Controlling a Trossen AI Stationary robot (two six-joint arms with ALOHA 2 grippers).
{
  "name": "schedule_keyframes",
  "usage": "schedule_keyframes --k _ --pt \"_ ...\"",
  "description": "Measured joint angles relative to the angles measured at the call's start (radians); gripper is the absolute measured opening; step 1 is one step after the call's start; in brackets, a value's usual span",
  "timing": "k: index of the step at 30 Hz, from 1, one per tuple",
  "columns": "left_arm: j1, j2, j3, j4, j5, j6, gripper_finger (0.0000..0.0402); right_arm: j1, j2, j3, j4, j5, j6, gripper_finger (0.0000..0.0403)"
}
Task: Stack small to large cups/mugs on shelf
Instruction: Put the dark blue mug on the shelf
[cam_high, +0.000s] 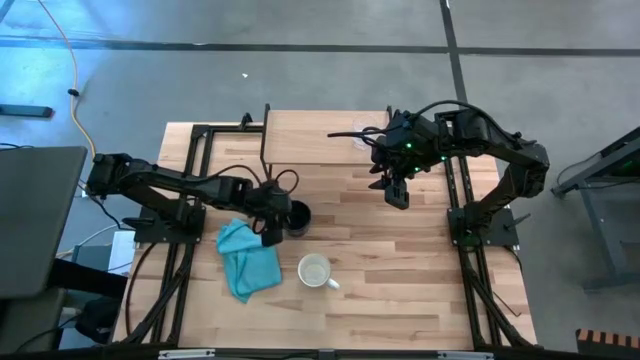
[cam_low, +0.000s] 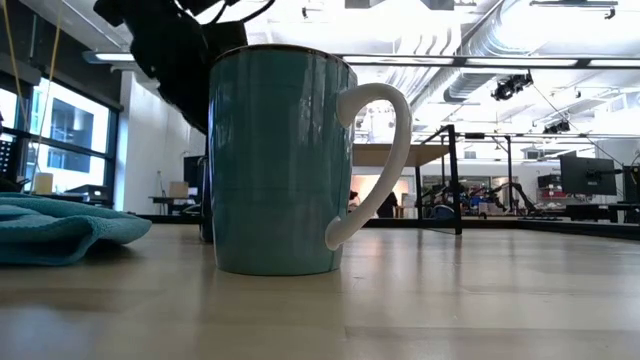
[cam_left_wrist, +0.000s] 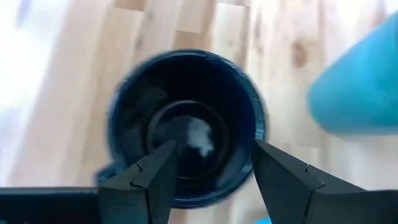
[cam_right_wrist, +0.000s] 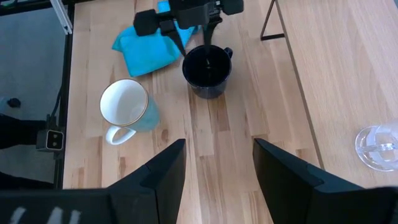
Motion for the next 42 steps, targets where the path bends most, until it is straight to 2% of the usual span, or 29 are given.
schedule_keyframes --k 7,12,19,30,42 --pt "0.0 0.0 0.0 -0.009 -0.086 0.039 0.0188 0.0 0.0 0.0 0.002 0.0 0.011 0.0179" --pt "0.0 0.0 0.0 -0.006 -0.183 0.044 0.0188 0.0 0.0 0.0 0.002 0.0 0.016 0.0179" --pt "0.001 0.003 0.0 -0.015 -0.229 0.046 0.0188 0.0 0.0 0.0 0.002 0.0 0.015 0.0179" --pt "0.093 0.003 0.0 -0.025 -0.133 -0.022 0.0188 0.0 0.0 0.0 0.004 0.0 0.015 0.0179" --pt "0.106 0.034 0.0 -0.016 -0.068 -0.074 0.0188 0.0 0.0 0.0 0.015 0.0 0.007 0.0179"
